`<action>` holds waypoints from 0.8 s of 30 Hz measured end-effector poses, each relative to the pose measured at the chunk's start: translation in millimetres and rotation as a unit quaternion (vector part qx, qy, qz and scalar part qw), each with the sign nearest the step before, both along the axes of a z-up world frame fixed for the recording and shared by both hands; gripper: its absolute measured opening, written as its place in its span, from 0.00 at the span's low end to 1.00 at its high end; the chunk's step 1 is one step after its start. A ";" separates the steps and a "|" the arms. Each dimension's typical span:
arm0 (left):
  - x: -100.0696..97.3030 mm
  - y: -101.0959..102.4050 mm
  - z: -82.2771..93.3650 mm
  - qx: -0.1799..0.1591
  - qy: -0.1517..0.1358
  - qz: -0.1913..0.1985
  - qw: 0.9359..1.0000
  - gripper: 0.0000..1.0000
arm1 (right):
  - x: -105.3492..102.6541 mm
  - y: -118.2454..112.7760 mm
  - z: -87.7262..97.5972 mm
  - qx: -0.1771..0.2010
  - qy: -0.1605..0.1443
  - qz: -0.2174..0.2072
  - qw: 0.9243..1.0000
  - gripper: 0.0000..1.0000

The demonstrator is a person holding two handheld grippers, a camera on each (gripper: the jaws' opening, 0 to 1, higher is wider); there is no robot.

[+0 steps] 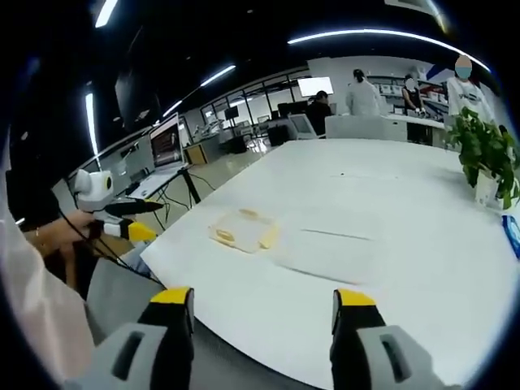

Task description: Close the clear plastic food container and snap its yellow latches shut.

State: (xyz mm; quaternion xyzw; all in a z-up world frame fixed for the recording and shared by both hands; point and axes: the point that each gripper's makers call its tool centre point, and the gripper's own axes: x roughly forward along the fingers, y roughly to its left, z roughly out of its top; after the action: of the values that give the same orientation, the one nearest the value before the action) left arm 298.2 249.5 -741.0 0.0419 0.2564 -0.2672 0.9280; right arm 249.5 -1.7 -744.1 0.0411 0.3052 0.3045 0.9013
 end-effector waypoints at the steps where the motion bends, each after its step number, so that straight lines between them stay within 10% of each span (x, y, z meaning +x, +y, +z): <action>1: 1.9 0.3 0.6 0.000 0.000 0.000 1.000 0.87 | 2.0 1.8 0.9 -0.003 -0.003 0.003 1.000 0.69; 24: 35.6 7.1 -2.4 0.035 0.005 -0.040 0.999 0.84 | 58.4 44.0 2.7 -0.039 -0.027 0.071 0.996 0.67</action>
State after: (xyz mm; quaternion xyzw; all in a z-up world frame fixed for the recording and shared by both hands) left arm 333.8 256.5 -743.3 0.0830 0.2688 -0.2948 0.9132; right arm 307.9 42.3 -741.4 -0.0237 0.2941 0.3564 0.8865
